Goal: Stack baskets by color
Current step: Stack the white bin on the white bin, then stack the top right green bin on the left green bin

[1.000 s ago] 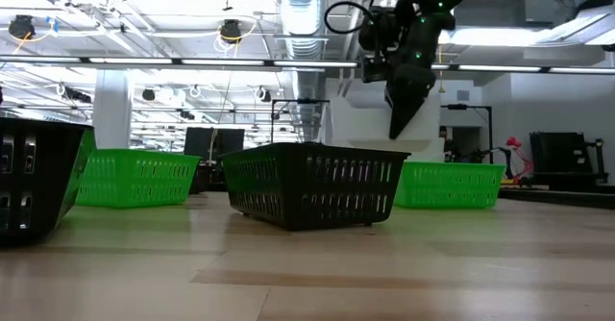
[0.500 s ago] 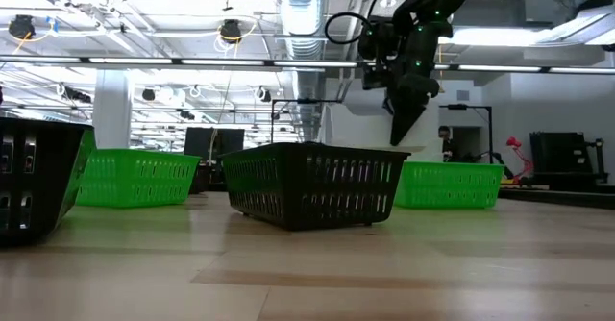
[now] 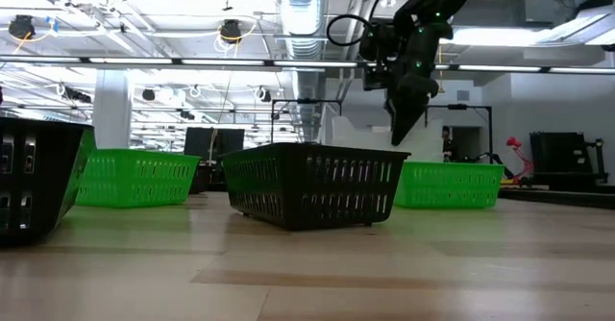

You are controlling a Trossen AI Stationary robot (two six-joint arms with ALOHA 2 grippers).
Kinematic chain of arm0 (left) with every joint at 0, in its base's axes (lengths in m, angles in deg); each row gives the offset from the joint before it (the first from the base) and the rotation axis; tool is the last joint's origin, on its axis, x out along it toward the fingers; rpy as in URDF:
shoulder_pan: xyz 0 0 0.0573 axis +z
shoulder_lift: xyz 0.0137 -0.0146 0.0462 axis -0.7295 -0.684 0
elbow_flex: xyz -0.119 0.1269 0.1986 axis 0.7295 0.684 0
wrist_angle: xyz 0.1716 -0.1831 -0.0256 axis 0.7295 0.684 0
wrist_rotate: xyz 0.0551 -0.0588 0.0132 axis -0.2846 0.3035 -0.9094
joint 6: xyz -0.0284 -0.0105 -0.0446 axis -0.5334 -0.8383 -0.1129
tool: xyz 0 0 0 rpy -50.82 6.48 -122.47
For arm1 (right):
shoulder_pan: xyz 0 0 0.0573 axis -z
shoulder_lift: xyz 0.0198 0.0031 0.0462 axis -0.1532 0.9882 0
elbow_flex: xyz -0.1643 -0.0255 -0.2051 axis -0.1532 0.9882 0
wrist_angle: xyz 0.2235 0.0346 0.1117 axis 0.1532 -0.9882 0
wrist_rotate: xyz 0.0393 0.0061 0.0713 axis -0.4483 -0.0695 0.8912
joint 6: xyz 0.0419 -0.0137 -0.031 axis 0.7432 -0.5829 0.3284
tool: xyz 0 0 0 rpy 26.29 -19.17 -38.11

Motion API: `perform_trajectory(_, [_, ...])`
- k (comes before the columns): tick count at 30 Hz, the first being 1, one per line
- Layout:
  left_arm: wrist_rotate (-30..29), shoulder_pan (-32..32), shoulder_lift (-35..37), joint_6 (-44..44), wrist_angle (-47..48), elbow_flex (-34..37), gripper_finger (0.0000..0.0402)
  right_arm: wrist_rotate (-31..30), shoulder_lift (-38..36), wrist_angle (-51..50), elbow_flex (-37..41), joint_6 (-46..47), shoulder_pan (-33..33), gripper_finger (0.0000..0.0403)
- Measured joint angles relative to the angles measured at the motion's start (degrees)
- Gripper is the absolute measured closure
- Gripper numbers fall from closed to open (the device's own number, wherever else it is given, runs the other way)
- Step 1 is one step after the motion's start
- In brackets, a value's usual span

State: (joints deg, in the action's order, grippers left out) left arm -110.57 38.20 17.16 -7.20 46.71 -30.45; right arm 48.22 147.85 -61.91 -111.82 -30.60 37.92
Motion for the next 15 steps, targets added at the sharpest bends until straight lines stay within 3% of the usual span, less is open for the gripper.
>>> perform_trajectory(8, [-0.4, 0.0, 0.0, 0.2, -0.1, 0.0, 0.0145, 0.0, 0.0, -0.8, -0.8, 0.5, 0.4, 0.0245])
perform_trajectory(15, [-0.1, 0.0, 0.0, 0.1, -0.2, 0.0, 0.0145, -0.1, -0.1, -5.1, -7.6, 1.3, 0.3, 0.0224])
